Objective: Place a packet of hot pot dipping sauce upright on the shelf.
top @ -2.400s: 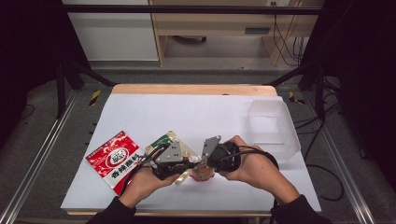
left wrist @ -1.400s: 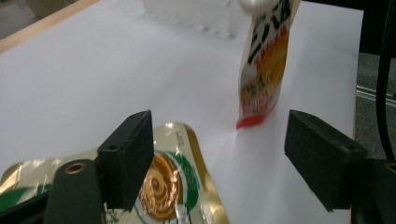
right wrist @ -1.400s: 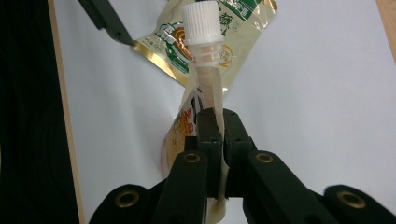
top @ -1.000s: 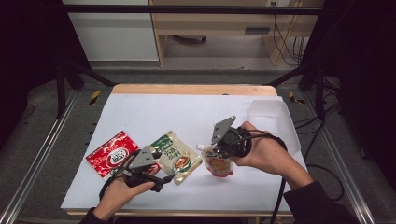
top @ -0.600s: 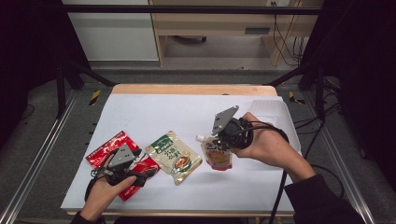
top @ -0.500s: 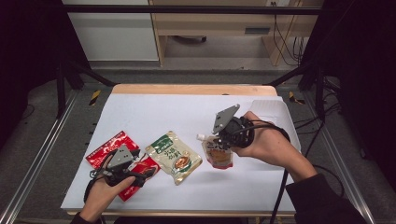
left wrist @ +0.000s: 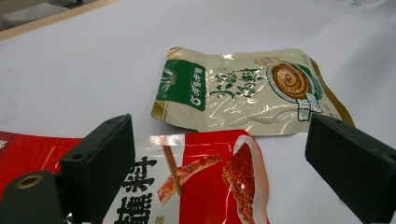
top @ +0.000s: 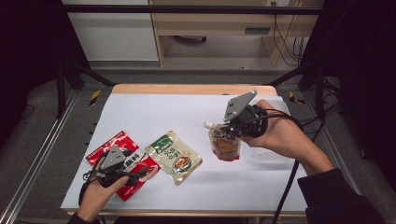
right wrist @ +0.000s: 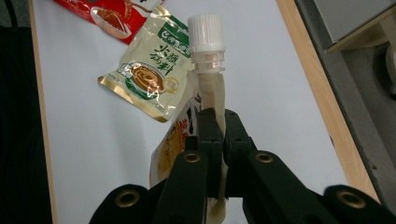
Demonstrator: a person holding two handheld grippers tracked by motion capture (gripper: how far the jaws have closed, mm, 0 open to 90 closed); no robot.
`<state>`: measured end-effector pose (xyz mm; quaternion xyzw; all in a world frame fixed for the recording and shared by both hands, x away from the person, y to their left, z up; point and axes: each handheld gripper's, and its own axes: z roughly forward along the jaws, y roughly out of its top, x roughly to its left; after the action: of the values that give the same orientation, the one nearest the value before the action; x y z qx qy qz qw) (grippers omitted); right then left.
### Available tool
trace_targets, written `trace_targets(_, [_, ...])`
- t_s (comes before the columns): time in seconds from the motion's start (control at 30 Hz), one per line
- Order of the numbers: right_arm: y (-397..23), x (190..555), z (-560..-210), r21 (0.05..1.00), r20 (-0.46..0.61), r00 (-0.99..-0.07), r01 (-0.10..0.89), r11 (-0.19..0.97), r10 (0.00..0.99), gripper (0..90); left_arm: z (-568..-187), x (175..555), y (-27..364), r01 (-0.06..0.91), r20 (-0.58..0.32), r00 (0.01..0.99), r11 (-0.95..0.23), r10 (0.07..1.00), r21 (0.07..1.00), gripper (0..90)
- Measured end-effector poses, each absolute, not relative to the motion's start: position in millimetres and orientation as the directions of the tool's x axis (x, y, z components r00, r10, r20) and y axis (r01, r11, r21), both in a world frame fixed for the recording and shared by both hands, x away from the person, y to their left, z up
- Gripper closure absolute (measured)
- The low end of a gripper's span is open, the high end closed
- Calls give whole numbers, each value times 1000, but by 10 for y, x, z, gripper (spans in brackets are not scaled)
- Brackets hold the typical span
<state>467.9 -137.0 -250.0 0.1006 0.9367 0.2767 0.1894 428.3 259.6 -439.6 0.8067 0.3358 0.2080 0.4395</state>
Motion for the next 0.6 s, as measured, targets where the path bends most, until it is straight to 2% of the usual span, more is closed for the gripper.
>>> trace_targets(0.6, [-1876,4803,-2281,592,-323,-867,128,796,380,889,-4407,4282,2633,363,47,661,-375,749,853,81])
